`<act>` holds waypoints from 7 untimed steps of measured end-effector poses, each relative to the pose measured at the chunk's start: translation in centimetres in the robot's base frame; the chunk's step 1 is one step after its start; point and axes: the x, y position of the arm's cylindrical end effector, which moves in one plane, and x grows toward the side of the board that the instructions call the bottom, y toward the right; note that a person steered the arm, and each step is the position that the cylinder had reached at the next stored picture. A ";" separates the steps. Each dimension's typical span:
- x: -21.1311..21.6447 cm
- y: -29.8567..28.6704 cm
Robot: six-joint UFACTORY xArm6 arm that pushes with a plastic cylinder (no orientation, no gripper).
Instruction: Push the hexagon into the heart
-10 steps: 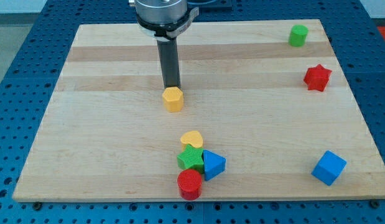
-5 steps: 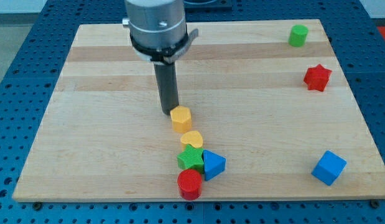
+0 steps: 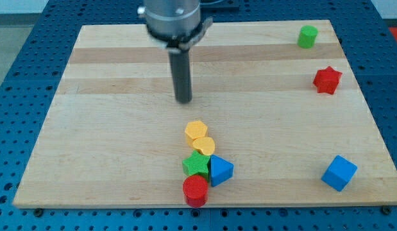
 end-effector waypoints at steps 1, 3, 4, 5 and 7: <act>-7.6 3.8; -16.9 16.5; -18.1 23.6; -17.7 33.3; -16.6 37.8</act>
